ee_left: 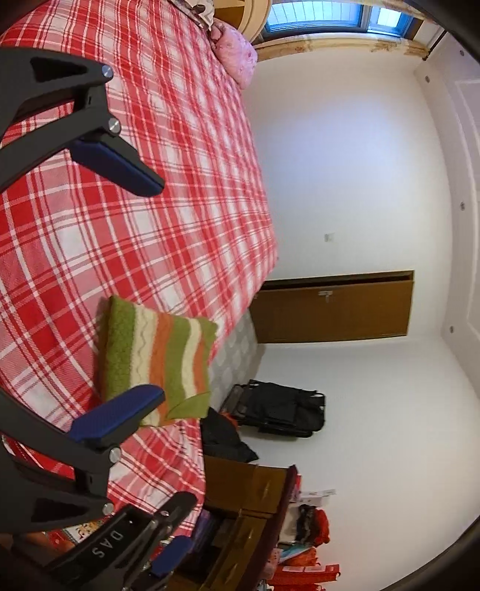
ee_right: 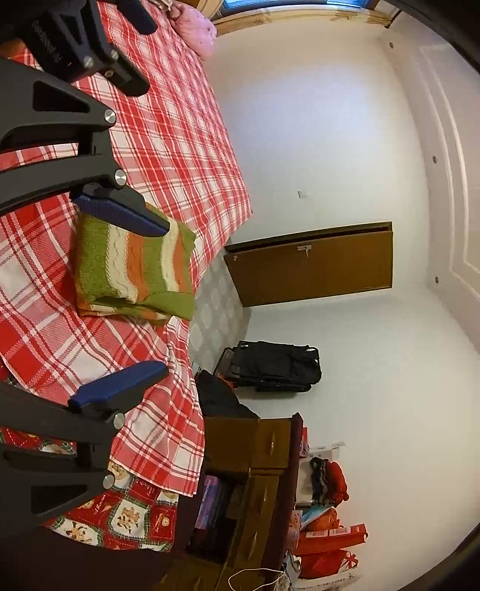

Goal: Fold small clothes

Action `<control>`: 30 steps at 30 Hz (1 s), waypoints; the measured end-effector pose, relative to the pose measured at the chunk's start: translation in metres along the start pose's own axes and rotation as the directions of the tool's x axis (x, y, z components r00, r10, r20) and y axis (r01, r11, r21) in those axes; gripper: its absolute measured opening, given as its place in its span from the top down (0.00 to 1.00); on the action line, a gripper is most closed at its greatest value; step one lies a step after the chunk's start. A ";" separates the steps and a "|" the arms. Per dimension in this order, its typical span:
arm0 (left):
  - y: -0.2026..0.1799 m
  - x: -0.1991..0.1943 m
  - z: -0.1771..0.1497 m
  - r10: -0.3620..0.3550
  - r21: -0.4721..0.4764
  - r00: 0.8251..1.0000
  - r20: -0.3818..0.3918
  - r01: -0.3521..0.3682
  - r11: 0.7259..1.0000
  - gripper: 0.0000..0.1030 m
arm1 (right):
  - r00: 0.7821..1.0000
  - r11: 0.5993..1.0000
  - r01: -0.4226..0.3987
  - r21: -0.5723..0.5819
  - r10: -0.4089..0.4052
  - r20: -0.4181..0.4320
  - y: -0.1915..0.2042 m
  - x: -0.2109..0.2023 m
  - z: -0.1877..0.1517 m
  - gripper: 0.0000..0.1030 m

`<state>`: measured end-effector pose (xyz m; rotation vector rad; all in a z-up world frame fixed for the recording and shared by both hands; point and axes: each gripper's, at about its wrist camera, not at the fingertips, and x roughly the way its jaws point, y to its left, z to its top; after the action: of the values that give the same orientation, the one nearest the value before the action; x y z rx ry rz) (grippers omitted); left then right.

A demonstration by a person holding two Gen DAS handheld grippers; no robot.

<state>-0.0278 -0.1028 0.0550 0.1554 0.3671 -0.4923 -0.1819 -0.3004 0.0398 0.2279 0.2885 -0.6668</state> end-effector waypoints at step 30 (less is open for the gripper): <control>-0.013 -0.007 0.002 -0.045 0.054 0.997 0.062 0.042 0.998 0.00 | 0.999 1.000 0.013 -0.001 -0.013 0.039 0.001 -0.007 0.000 0.31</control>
<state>-0.0390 -0.1115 0.0583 0.1824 0.2960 -0.5490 -0.1870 -0.2955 0.0421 0.2117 0.2532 -0.6831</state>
